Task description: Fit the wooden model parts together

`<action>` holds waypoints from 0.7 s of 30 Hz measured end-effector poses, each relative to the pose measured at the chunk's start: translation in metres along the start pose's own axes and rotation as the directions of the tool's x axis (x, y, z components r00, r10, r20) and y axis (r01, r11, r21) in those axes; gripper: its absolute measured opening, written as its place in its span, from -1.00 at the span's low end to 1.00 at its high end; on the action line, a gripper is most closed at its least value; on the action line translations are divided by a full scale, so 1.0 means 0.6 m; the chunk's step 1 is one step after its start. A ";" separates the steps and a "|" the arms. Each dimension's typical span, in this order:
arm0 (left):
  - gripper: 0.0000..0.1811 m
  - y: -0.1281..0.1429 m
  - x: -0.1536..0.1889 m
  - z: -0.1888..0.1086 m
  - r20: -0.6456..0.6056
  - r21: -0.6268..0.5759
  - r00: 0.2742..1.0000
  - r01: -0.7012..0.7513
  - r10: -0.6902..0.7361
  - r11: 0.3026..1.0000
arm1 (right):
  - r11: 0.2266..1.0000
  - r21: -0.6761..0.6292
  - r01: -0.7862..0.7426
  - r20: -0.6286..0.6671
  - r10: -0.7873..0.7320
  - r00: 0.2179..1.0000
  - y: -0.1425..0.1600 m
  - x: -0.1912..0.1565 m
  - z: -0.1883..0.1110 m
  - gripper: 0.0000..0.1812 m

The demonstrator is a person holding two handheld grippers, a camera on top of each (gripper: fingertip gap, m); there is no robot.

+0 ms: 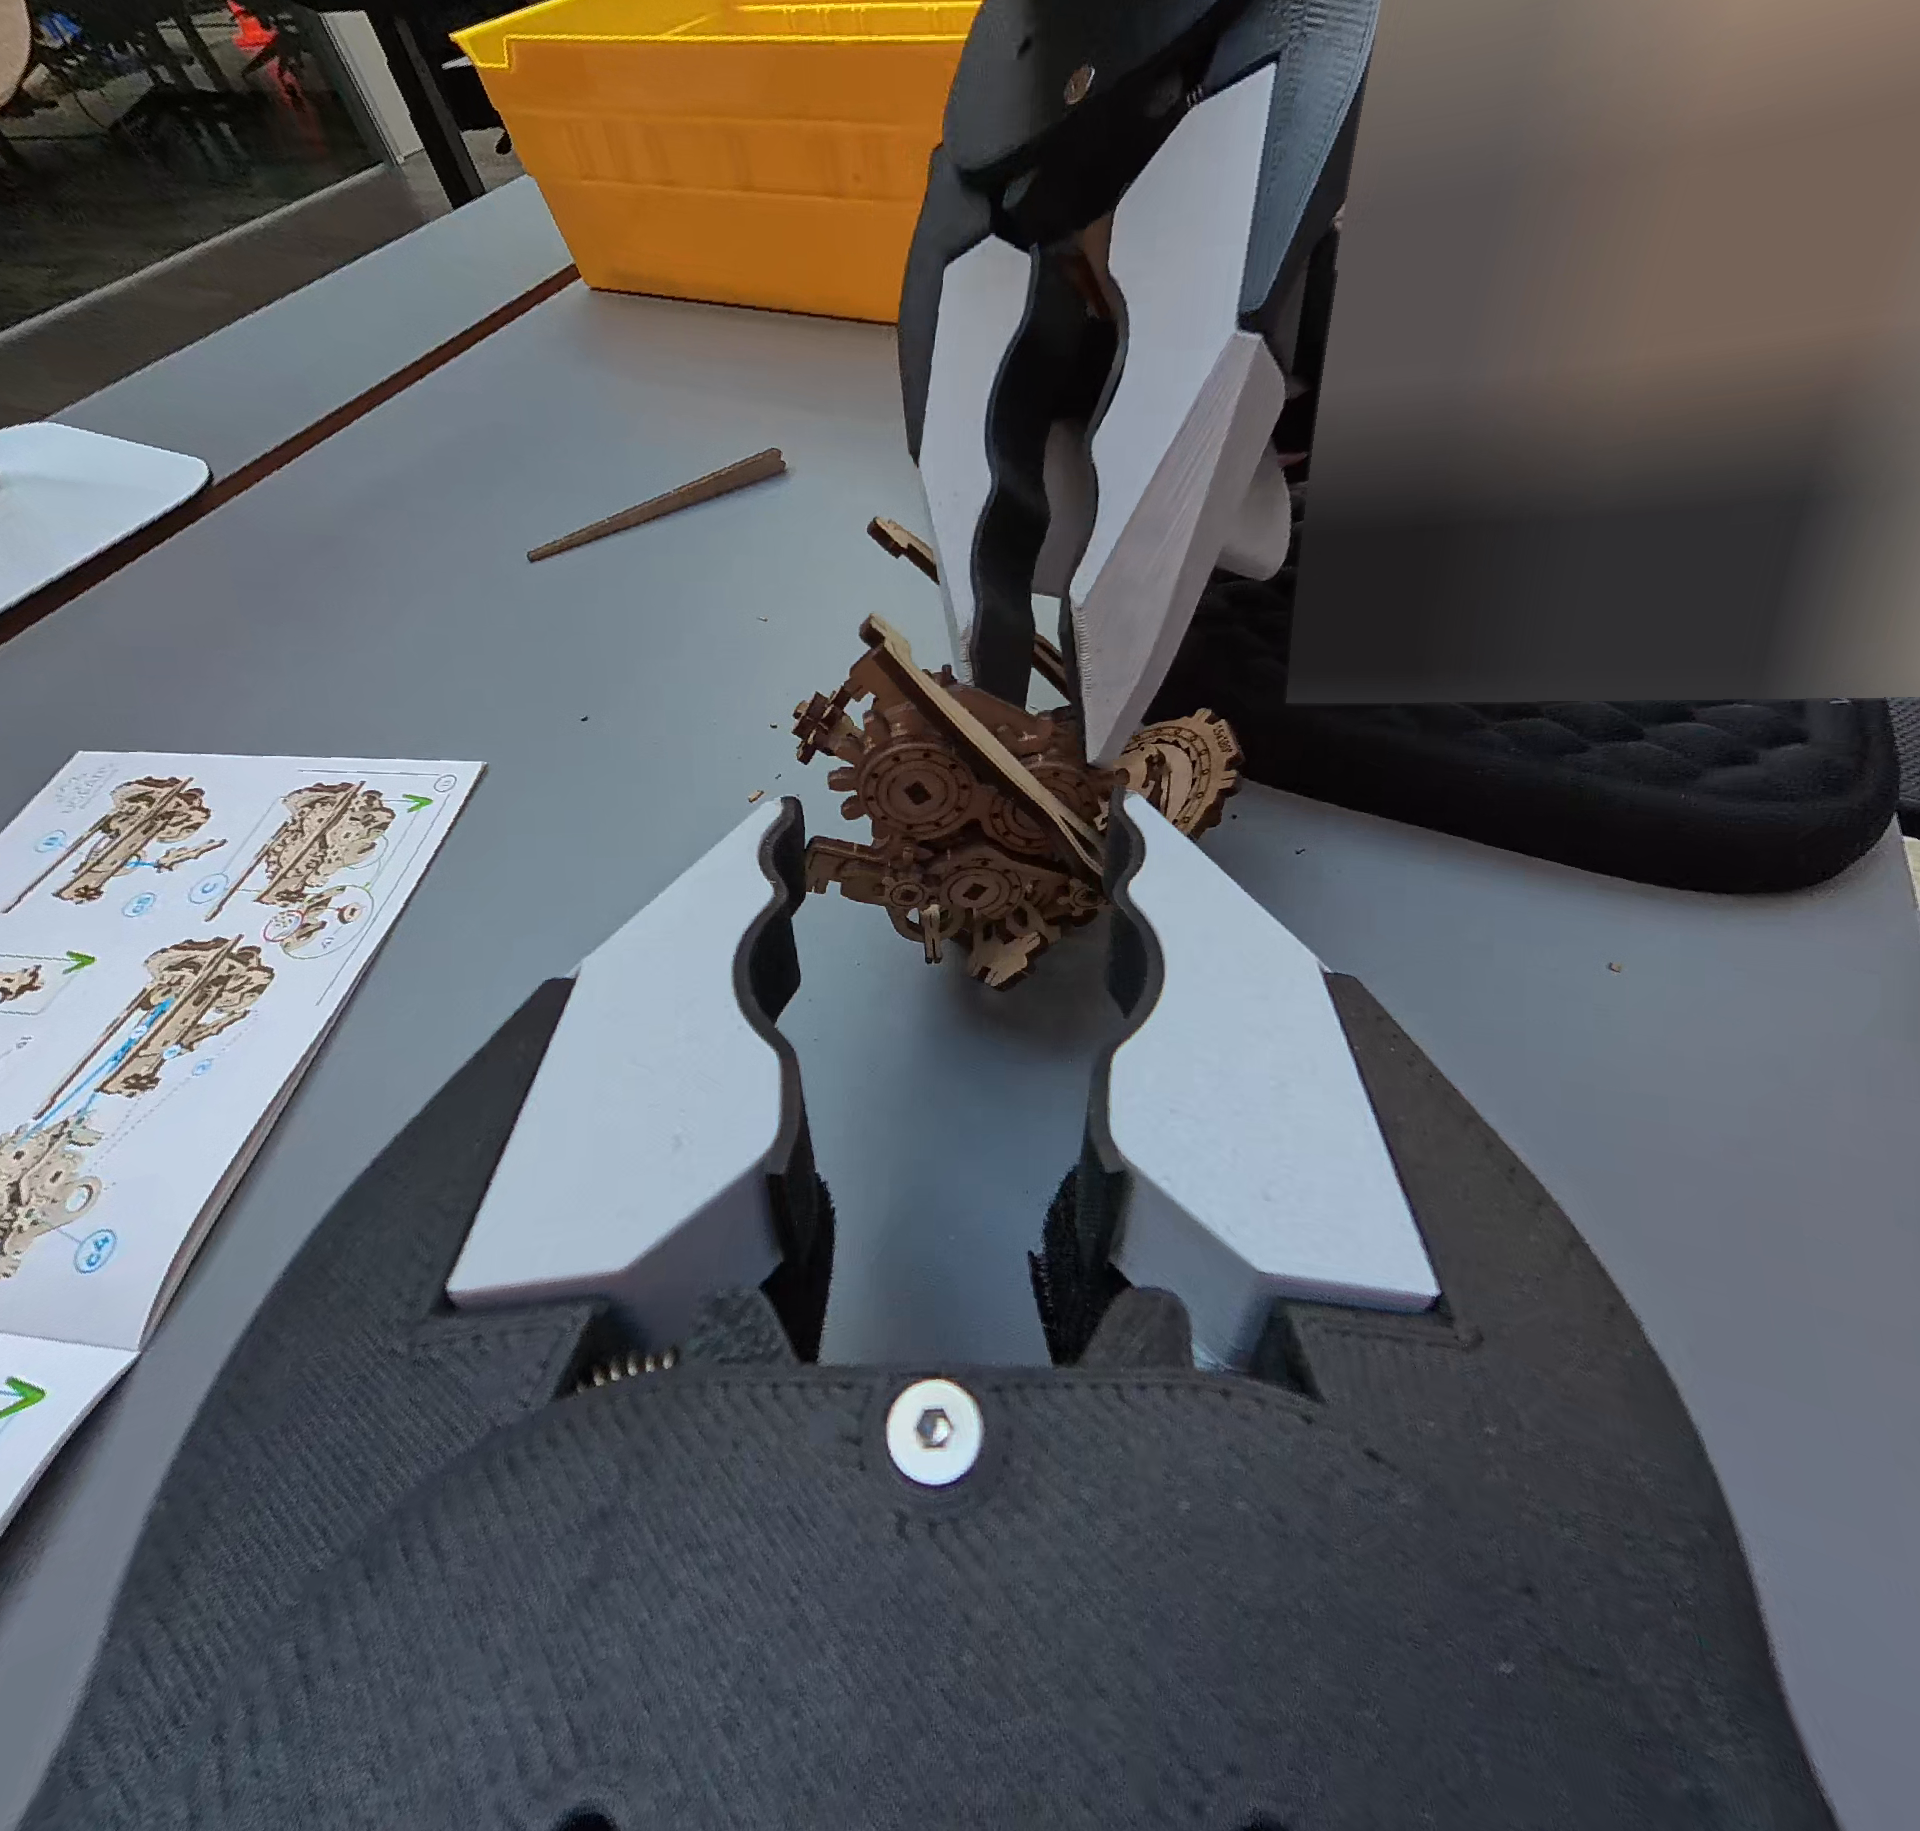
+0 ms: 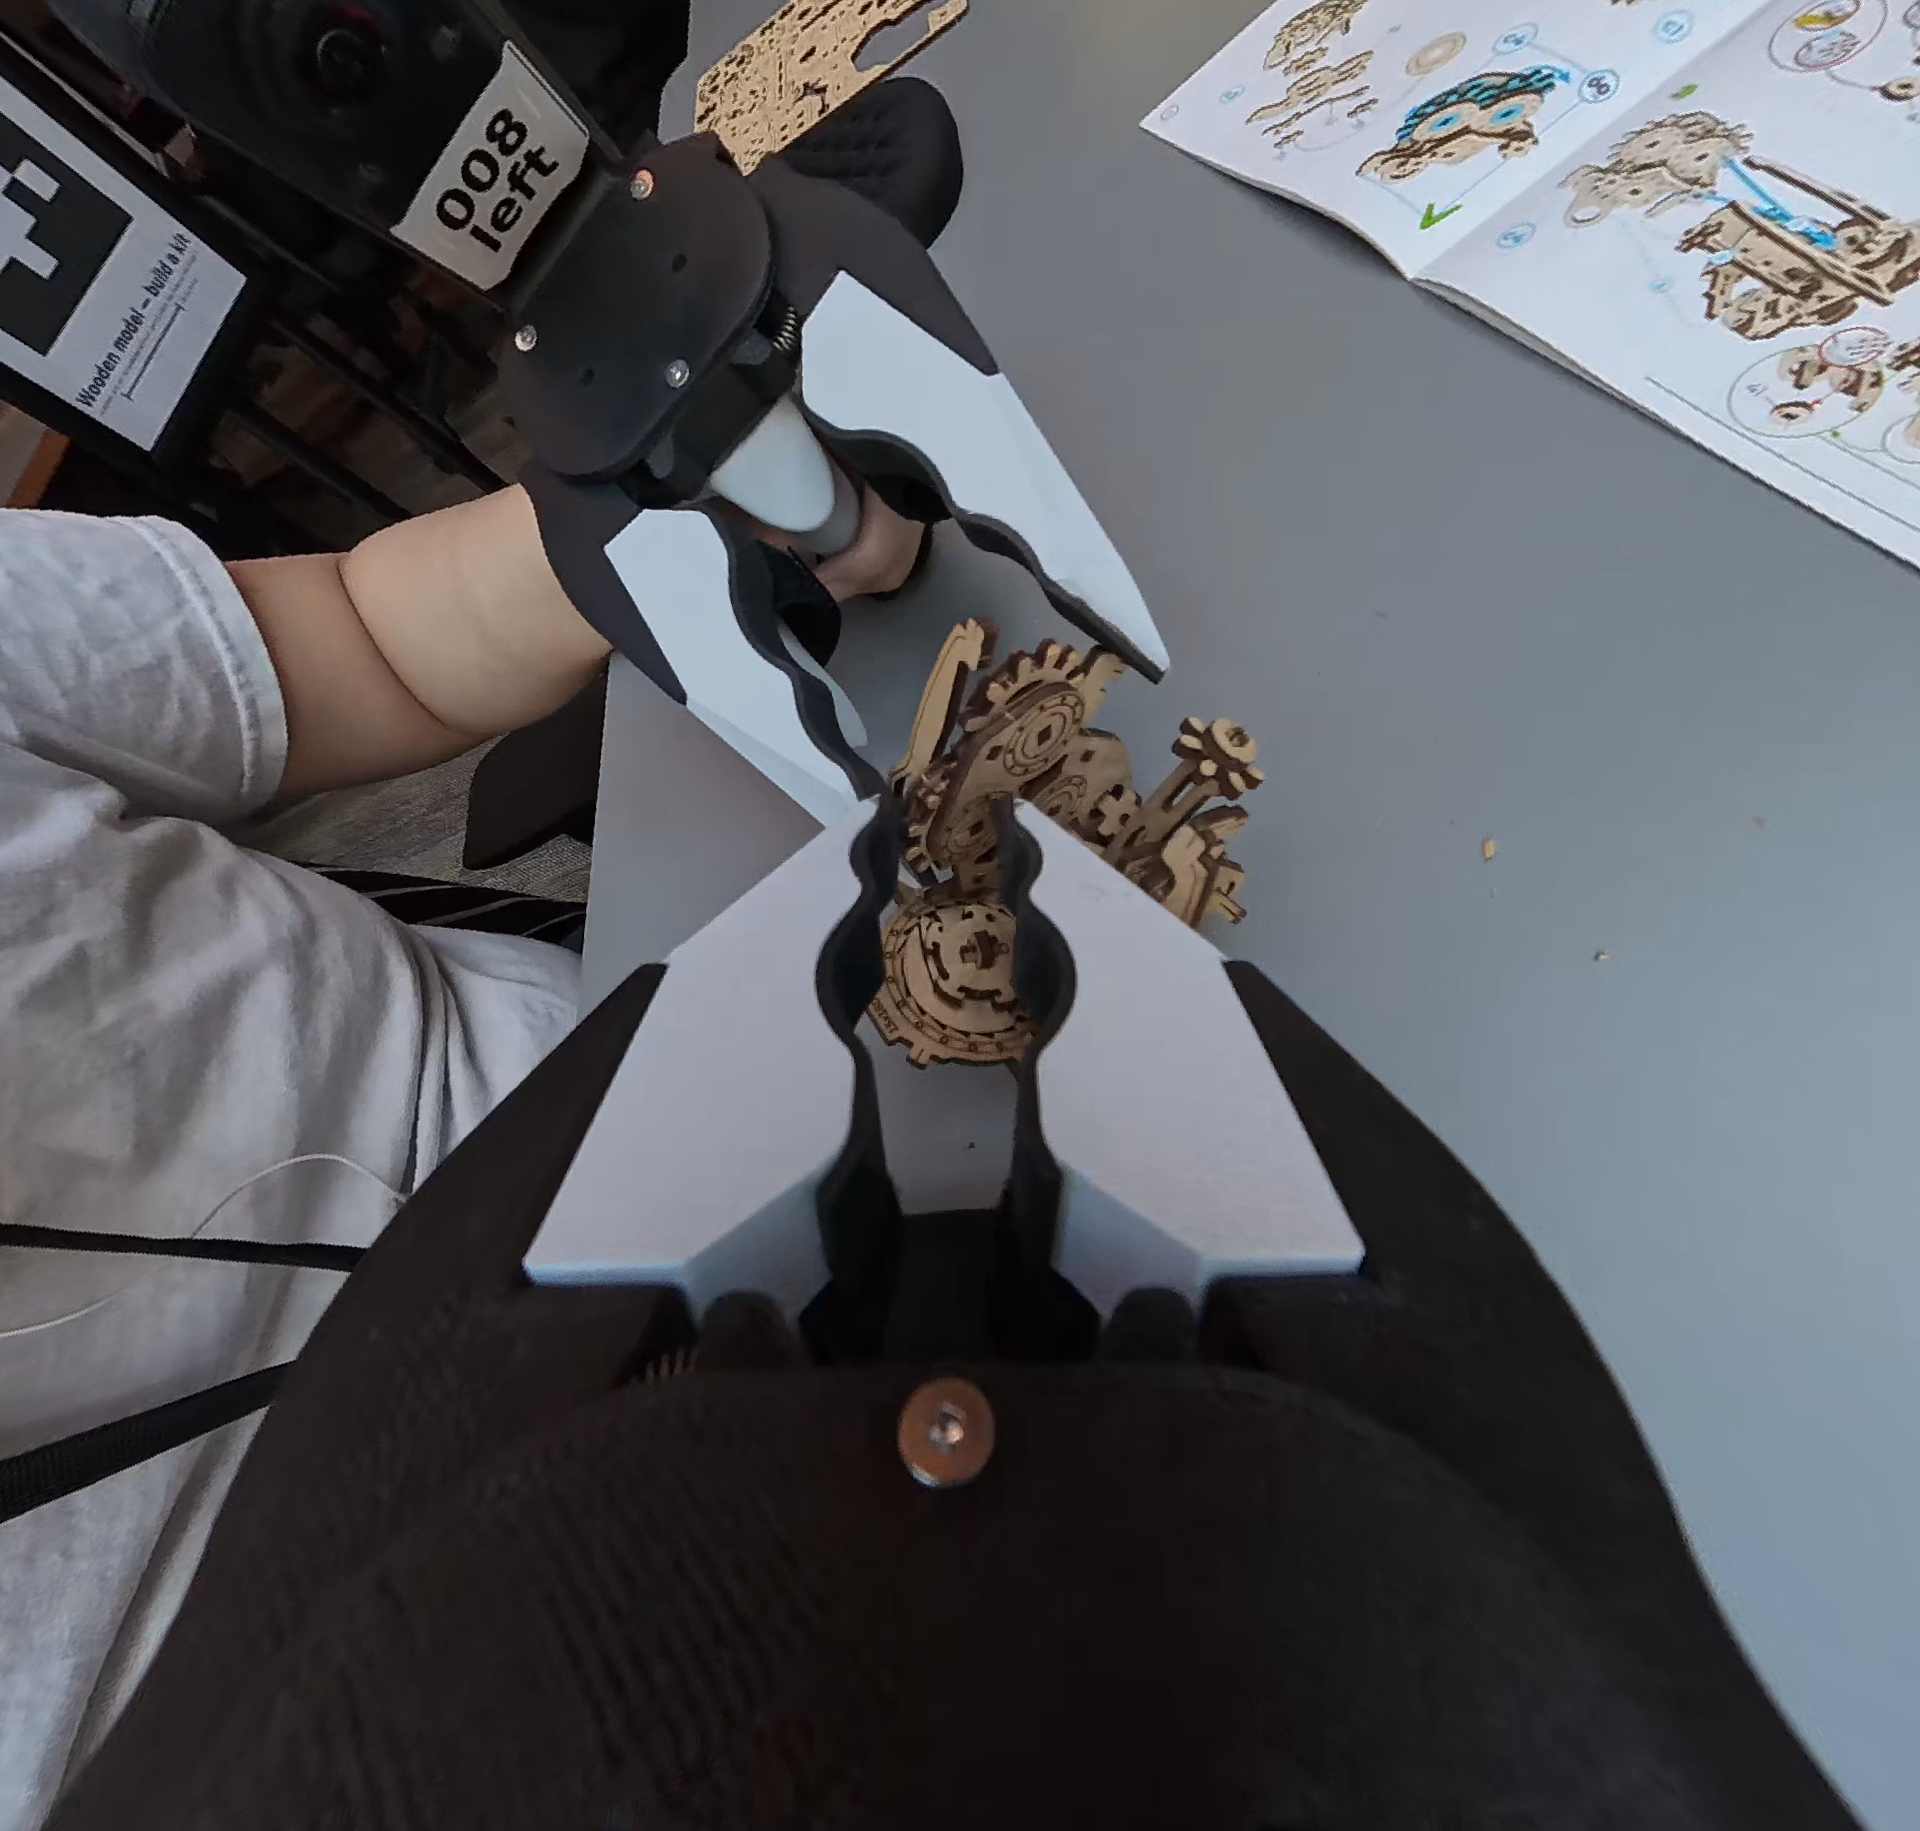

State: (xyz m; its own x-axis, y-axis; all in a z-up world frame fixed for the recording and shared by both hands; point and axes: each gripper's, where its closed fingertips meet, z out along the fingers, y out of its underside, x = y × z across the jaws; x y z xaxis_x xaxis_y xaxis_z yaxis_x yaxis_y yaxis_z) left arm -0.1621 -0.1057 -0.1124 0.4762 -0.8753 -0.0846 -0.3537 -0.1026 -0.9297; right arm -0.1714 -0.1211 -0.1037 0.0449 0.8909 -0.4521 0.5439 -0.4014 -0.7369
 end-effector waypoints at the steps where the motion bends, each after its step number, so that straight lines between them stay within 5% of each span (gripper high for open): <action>1: -0.38 0.000 0.000 0.000 0.000 0.000 1.000 0.001 -0.001 1.000 | 1.000 0.008 -0.003 -0.005 0.003 1.000 -0.001 0.000 -0.001 -0.82; 11: -0.13 0.011 -0.003 -0.017 -0.004 -0.023 0.998 0.062 -0.063 0.998 | 1.000 0.006 -0.008 -0.003 0.008 1.000 0.007 -0.002 -0.004 -0.86; 21: -0.16 0.046 0.020 -0.043 -0.025 -0.119 0.986 0.161 -0.165 0.980 | 0.999 -0.022 0.046 -0.008 -0.046 0.999 0.014 -0.015 -0.001 -0.90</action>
State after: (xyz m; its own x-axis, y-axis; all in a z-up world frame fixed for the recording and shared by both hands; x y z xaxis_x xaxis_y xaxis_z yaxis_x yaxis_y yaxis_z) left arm -0.1872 -0.1313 -0.1299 0.5081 -0.8577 0.0786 -0.3661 -0.2977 -0.8817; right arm -0.1671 -0.1324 -0.1055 0.0263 0.9100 -0.4137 0.5635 -0.3553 -0.7458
